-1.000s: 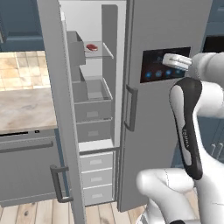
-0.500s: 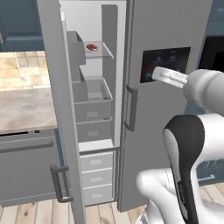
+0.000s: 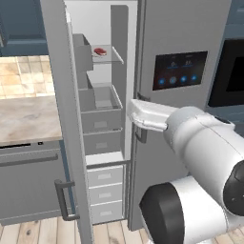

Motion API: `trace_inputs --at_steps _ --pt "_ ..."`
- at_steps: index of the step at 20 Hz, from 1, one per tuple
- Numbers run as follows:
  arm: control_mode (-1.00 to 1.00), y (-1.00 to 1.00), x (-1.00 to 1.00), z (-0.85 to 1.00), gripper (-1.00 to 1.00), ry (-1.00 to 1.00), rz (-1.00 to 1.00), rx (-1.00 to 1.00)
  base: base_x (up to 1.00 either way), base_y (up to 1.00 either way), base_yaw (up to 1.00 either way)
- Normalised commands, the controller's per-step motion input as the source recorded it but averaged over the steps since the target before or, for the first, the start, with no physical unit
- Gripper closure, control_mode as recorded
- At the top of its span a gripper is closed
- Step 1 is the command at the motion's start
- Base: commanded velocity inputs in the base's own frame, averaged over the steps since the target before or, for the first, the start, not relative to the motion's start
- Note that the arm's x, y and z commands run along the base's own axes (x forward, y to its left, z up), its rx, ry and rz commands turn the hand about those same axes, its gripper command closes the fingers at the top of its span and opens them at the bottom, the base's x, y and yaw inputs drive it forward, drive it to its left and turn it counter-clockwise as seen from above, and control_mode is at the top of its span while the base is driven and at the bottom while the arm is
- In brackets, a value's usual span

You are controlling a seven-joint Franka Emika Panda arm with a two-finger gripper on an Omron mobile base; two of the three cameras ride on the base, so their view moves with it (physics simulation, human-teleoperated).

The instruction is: There's a fish in the fridge that needs to be moved to the freezer for freezing. Pick up the fish from the fridge, place it on any shelf in the freezer, and close the fridge and freezer doors when done.

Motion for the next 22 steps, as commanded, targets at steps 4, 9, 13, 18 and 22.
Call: trace_inputs --at_steps 4,9,13,18,22 --pt "-1.00 0.98 -0.13 -0.02 -1.00 -0.03 0.00 -0.07 0.00 0.00 0.00" --pt "-1.00 1.00 0.54 -0.48 -1.00 0.00 0.00 -0.17 0.00 0.00 0.00" --pt "-1.00 1.00 0.86 -0.60 -1.00 -0.01 0.00 -0.17 0.00 0.00 0.00" --pt "-1.00 0.91 0.96 -0.62 -1.00 -0.01 -0.03 -0.17 0.00 0.00 0.00" --pt "-1.00 0.62 0.68 -0.48 -1.00 -0.09 -0.05 -0.14 0.00 0.00 0.00"
